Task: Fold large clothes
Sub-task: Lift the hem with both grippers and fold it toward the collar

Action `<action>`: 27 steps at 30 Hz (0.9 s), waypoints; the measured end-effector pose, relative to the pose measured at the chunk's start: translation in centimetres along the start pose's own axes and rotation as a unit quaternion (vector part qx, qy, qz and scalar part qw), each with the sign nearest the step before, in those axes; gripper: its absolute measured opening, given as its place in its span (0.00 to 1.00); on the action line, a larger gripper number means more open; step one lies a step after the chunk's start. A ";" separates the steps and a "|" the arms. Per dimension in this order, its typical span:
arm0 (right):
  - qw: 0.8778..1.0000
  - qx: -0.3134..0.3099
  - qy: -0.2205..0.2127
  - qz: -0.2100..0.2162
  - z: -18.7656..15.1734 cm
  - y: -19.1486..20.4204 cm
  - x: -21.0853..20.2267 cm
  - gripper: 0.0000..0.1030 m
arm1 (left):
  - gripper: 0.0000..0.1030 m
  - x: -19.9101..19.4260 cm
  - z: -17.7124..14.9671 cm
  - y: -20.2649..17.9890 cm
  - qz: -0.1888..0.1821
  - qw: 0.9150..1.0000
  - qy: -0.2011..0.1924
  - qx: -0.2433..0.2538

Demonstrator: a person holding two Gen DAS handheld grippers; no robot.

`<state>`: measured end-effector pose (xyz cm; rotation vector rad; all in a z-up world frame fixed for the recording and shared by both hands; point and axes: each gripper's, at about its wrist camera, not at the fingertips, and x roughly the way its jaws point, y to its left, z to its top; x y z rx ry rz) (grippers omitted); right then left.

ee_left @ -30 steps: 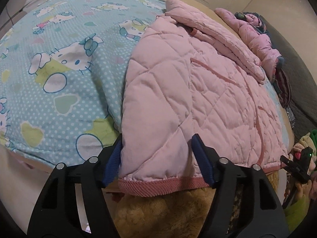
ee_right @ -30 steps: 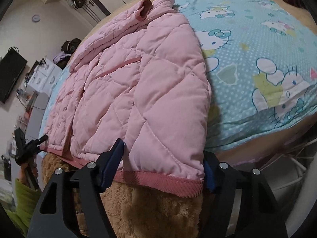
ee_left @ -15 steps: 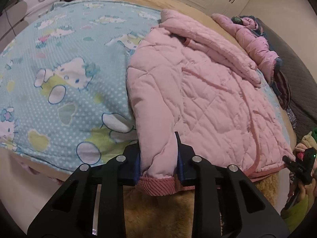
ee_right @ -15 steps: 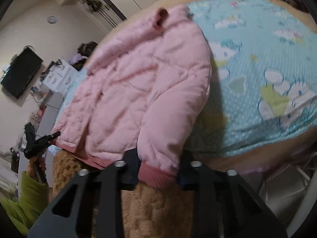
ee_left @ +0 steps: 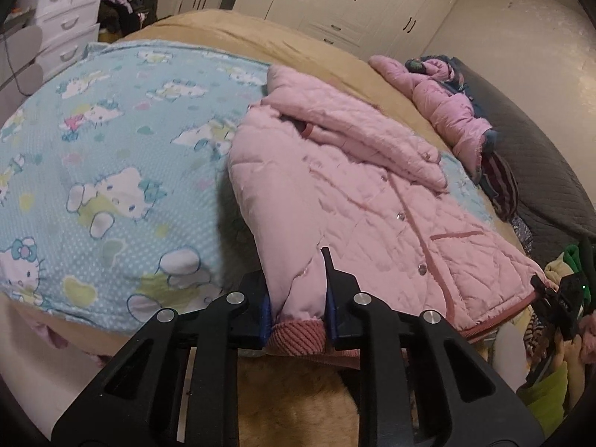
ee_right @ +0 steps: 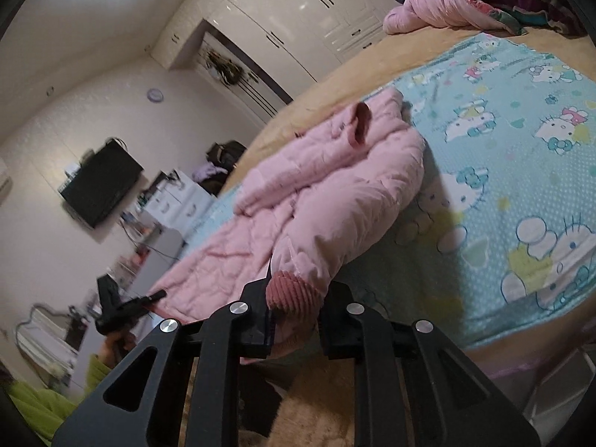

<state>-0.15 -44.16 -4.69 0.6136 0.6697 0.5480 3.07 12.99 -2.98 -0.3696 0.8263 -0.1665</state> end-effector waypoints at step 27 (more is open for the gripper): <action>0.996 -0.044 -0.077 -0.011 14.1 2.7 3.0 0.16 | 0.13 0.9 13.1 -3.7 0.001 0.995 -0.097 0.019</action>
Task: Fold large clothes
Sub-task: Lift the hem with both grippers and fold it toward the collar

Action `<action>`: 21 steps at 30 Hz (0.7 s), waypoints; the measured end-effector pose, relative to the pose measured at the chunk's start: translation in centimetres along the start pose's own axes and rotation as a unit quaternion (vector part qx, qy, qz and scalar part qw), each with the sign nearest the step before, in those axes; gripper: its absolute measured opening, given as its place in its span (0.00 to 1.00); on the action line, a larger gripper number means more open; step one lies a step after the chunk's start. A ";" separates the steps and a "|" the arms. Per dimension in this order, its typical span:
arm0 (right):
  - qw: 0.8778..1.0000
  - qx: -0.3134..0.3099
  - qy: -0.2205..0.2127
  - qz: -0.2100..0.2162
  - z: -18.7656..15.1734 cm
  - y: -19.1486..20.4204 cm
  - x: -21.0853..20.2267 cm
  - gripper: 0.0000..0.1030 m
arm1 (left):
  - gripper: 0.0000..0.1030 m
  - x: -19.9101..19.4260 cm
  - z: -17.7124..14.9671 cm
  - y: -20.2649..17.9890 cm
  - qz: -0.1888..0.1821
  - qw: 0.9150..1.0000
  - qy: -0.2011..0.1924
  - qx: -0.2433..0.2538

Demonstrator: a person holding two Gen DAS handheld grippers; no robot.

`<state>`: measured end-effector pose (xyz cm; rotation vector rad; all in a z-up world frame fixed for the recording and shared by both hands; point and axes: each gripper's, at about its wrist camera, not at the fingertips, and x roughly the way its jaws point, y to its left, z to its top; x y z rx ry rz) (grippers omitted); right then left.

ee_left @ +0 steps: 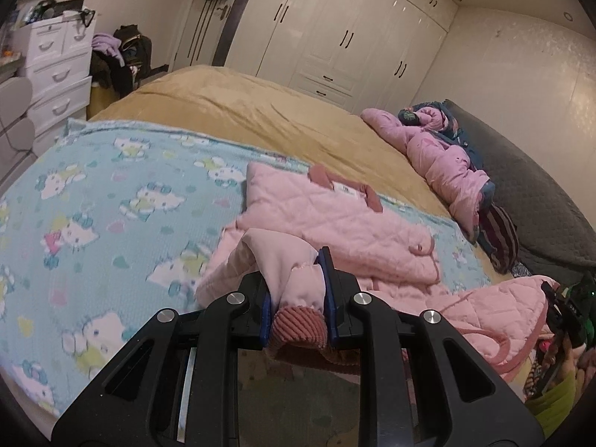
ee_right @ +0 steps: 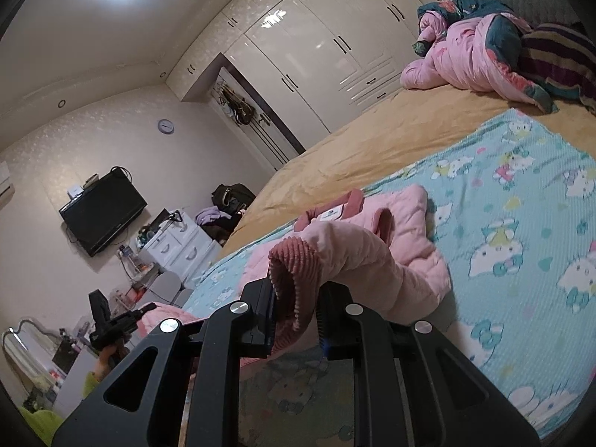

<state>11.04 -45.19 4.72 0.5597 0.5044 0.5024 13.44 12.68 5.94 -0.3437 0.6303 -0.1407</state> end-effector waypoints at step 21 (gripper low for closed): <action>1.000 -0.010 -0.007 -0.023 6.0 -1.7 4.8 0.15 | 0.14 5.1 7.3 -3.1 0.019 0.998 -0.019 0.058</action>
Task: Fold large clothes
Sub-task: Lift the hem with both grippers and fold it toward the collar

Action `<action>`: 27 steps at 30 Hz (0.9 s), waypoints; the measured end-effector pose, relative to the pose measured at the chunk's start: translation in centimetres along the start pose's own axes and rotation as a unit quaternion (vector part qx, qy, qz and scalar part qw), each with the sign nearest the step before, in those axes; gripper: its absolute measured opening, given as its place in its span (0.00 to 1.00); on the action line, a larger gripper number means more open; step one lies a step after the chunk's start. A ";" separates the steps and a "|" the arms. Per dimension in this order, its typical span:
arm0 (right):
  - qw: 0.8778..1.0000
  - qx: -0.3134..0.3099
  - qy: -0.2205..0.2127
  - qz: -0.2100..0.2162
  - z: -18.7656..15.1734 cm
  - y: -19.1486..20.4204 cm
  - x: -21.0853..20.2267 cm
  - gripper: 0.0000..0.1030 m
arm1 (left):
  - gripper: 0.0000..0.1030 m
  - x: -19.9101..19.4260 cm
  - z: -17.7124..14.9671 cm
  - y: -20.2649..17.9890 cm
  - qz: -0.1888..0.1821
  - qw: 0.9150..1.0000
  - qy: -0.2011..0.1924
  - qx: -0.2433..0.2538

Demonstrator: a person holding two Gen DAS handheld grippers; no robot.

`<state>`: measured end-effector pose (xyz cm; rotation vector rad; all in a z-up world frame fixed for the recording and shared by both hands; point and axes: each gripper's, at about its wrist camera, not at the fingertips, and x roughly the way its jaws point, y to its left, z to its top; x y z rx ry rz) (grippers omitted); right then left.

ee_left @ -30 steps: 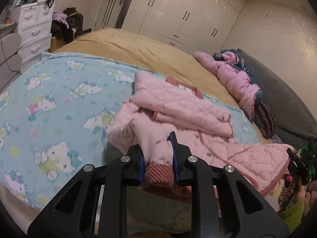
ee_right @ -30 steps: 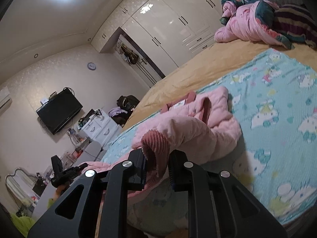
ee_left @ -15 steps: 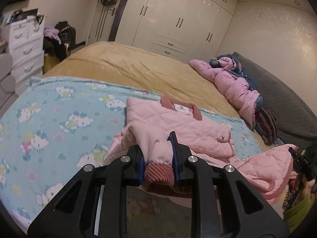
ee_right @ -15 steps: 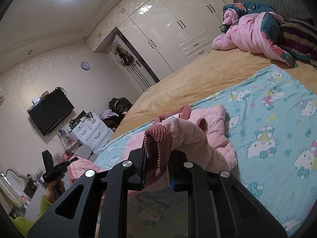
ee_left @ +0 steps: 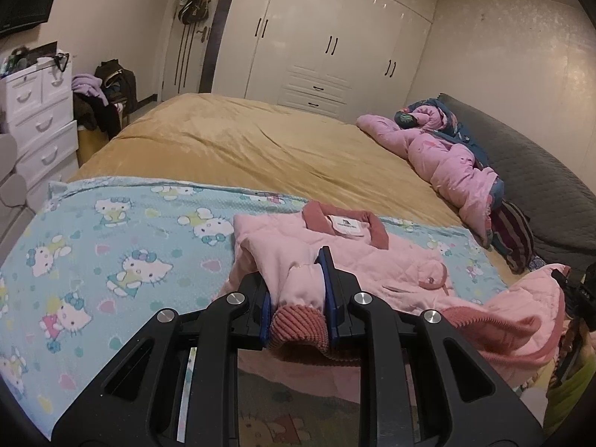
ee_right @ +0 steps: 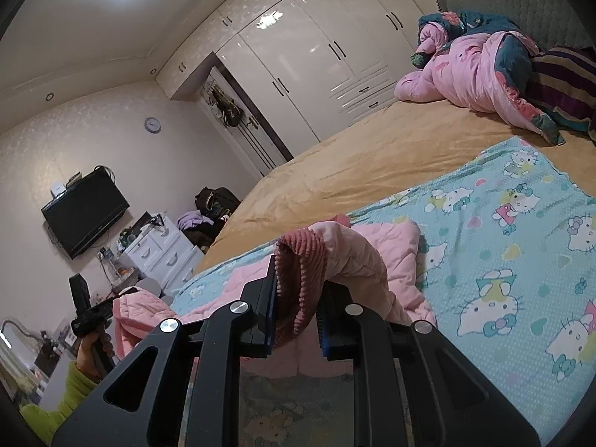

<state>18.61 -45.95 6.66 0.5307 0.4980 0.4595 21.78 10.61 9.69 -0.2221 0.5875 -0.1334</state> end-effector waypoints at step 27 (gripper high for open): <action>0.993 0.031 0.068 -0.092 7.2 -8.2 20.2 0.16 | 0.16 19.7 5.9 4.0 0.072 0.994 0.081 -0.004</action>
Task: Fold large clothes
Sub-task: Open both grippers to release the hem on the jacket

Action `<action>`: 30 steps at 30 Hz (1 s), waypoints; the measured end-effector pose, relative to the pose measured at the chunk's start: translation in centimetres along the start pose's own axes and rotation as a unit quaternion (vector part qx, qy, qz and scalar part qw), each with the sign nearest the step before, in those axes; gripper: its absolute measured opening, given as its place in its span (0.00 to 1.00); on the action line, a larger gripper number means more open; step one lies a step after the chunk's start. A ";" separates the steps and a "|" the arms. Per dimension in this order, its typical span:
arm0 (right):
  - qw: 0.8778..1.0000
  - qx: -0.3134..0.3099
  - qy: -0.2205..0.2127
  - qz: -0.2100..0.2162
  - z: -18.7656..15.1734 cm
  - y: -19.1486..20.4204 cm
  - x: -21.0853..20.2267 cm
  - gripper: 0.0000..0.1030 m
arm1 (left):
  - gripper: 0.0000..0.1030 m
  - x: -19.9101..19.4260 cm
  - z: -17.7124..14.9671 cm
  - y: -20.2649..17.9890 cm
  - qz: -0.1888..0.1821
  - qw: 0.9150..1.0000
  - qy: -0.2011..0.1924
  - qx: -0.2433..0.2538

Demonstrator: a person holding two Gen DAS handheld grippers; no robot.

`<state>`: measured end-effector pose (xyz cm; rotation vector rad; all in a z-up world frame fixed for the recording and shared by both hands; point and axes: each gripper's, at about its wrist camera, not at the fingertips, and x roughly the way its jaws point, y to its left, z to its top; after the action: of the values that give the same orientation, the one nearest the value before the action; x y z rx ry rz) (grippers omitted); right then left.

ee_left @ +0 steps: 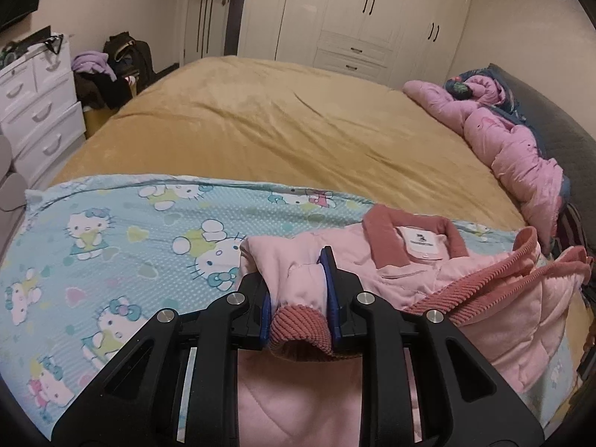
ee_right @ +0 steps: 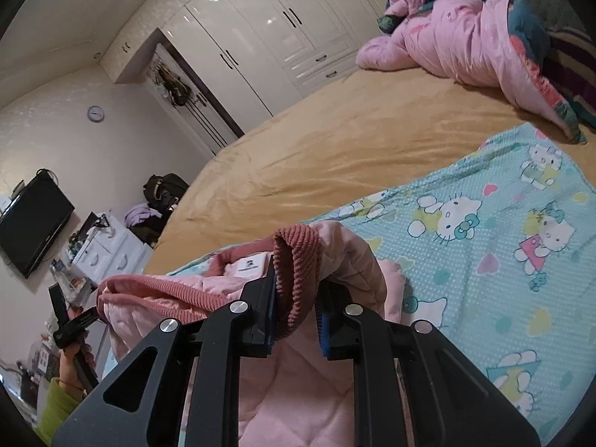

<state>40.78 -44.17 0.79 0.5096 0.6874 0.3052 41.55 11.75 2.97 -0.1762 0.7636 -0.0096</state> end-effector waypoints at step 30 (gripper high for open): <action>0.988 -0.103 0.111 -0.013 -9.2 3.3 7.7 0.90 | 0.91 -2.1 0.4 0.4 0.007 0.997 -0.075 -0.030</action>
<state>39.98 -34.95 -7.51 0.2708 0.8664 0.4075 40.27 12.34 4.63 -0.2258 0.6148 0.0406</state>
